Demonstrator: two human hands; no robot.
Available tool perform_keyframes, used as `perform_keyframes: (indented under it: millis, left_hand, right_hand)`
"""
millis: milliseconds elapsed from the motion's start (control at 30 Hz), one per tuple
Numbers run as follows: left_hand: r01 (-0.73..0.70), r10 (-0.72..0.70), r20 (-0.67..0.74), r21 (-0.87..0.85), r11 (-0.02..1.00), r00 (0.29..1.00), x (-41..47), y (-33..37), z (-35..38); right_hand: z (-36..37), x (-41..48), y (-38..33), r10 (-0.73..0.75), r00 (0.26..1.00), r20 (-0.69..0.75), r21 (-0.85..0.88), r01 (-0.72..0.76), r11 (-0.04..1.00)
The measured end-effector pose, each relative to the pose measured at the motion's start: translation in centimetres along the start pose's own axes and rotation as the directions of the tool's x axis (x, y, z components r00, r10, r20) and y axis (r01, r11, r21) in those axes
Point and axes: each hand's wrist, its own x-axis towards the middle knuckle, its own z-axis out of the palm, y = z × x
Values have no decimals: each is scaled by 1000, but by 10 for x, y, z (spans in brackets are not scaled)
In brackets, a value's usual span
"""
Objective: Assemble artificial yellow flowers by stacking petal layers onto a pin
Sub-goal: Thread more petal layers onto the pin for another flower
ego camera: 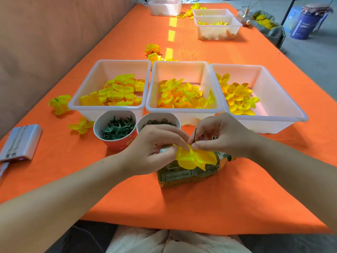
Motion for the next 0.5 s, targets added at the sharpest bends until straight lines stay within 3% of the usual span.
perform_keyframes:
  millis: [67, 167, 267, 400, 500]
  left_hand:
    - [-11, 11, -48, -2, 1000, 999, 6, -1, -7]
    - [17, 3, -288, 68, 998, 958, 23, -18, -29]
    - [257, -101, -507, 248, 934, 856, 49, -62, -69]
    - [685, -402, -579, 430, 588, 709, 70, -143, -140]
    - [783, -594, -515, 473, 405, 618, 75, -183, -165]
  right_hand:
    - [-2, 2, 1, 1, 1000, 3, -12, -1, 1000]
    - [-6, 7, 0, 3, 998, 57, -50, -1, 999]
    - [-10, 12, -5, 14, 991, 131, -102, -1, 995]
    - [-14, 15, -5, 39, 984, 171, -176, -9, 984]
    - [-14, 15, -4, 28, 979, 200, -135, -1, 991]
